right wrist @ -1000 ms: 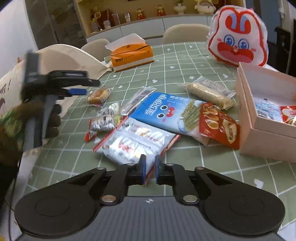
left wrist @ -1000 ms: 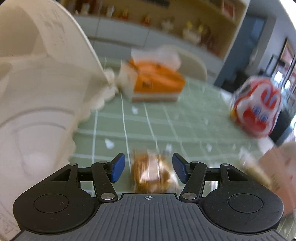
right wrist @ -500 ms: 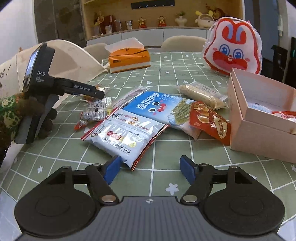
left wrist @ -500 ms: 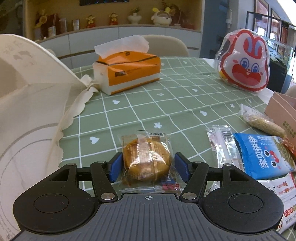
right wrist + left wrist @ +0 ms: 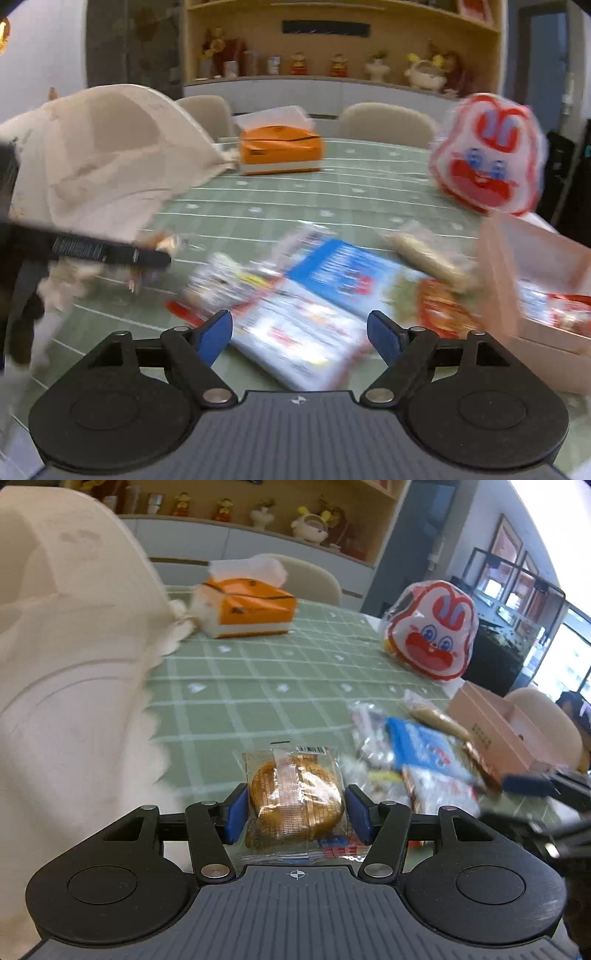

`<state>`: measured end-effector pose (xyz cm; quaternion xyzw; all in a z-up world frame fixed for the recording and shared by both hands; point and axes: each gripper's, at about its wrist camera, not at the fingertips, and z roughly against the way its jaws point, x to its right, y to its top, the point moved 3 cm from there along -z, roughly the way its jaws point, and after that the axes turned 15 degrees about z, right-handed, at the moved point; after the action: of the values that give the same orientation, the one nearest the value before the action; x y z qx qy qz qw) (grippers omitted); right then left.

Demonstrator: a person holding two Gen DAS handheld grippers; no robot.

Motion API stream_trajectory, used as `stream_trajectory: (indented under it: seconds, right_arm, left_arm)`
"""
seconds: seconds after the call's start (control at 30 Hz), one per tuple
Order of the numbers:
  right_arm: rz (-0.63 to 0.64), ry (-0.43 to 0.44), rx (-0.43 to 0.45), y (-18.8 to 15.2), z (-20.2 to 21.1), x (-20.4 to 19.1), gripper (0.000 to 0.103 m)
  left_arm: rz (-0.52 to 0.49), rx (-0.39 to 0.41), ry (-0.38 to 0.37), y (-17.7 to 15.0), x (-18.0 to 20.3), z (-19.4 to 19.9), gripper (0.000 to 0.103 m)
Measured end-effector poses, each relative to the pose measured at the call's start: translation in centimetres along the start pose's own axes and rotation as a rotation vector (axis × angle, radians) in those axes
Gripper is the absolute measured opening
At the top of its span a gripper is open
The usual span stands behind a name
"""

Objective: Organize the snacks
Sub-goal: 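Grasp the white packet with a yellow label with the right tool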

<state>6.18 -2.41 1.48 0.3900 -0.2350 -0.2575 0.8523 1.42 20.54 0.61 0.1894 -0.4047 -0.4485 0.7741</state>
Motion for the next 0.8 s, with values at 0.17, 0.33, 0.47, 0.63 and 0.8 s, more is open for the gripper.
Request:
stream_trajectory:
  seconds: [0.17, 0.33, 0.47, 0.63, 0.8]
  right_arm:
    - [-0.024, 0.08, -0.04, 1.9, -3.9, -3.9, 0.072]
    - [-0.076, 0.064, -0.115, 3.0, -7.1, -5.4, 0.071]
    - [-0.125, 0.023, -0.142, 3.5, -8.1, -5.5, 0.075]
    - [-0.164, -0.015, -0.165, 4.1, -9.5, -5.5, 0.082]
    - [-0.159, -0.064, -0.169, 4.5, -10.4, -5.3, 0.083]
  left_arm:
    - [0.076, 0.023, 0.01, -0.9, -3.0, 1.7, 0.062]
    - [0.116, 0.009, -0.044, -1.0, -3.6, 2.2, 0.062]
    - [0.084, 0.022, -0.062, -1.4, -2.8, 3.0, 0.062]
    - [0.071, 0.036, -0.046, -1.8, -2.5, 3.2, 0.062]
    - [0.09, 0.022, -0.05, -1.8, -2.8, 3.0, 0.062]
